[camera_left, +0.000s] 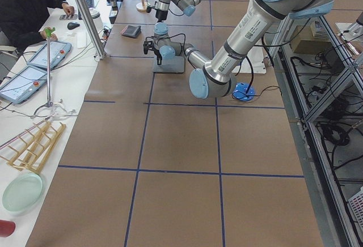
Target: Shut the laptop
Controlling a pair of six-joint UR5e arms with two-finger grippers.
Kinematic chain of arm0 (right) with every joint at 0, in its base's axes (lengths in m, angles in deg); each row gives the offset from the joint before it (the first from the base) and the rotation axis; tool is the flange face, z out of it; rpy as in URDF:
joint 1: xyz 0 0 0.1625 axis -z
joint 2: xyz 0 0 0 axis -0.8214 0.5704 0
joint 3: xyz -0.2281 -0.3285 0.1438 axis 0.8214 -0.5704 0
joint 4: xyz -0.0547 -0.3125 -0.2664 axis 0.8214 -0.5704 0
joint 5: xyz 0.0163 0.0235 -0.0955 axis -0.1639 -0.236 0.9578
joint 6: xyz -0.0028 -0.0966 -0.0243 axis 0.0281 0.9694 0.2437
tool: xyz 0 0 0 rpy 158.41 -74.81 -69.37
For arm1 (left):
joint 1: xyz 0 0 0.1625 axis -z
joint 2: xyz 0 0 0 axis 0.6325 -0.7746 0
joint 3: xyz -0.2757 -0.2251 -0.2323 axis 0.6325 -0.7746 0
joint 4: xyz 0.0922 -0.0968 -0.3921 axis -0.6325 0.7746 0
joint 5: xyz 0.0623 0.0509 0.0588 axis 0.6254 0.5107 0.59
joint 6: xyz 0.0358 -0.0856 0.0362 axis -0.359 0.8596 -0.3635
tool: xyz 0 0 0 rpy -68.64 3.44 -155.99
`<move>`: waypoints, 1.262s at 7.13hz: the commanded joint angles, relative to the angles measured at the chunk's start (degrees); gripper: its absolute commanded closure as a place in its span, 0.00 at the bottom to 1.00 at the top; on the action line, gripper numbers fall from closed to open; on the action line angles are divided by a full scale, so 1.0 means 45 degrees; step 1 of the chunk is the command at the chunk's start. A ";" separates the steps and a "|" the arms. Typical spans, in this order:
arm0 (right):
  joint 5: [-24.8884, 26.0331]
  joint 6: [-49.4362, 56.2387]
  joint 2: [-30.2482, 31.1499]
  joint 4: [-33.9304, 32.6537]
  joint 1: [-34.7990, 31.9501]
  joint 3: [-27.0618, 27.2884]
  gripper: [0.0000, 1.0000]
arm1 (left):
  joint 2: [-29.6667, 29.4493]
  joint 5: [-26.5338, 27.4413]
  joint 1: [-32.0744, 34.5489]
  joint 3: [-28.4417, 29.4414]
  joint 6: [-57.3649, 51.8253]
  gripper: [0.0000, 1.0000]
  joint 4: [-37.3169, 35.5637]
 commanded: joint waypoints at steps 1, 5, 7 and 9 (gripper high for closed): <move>-0.1417 0.0009 0.0610 -0.0172 -0.0987 0.0457 0.00 | 0.0058 -0.1457 0.0696 -0.0369 -0.0009 0.00 -0.0086; -0.1442 0.3831 0.4914 -0.4568 -0.2334 0.5423 0.00 | 0.1131 -0.3558 0.2476 -0.1753 -0.1209 0.00 -0.1739; -0.1480 1.0056 0.8508 -0.5875 -0.4163 0.6981 0.00 | 0.2455 -0.3561 0.3412 -0.3895 -0.4055 0.00 -0.4682; -0.2023 1.3998 1.0119 -0.5973 -0.6372 0.6111 0.00 | 0.3879 -0.3560 0.4700 -0.5481 -0.6677 0.00 -0.6372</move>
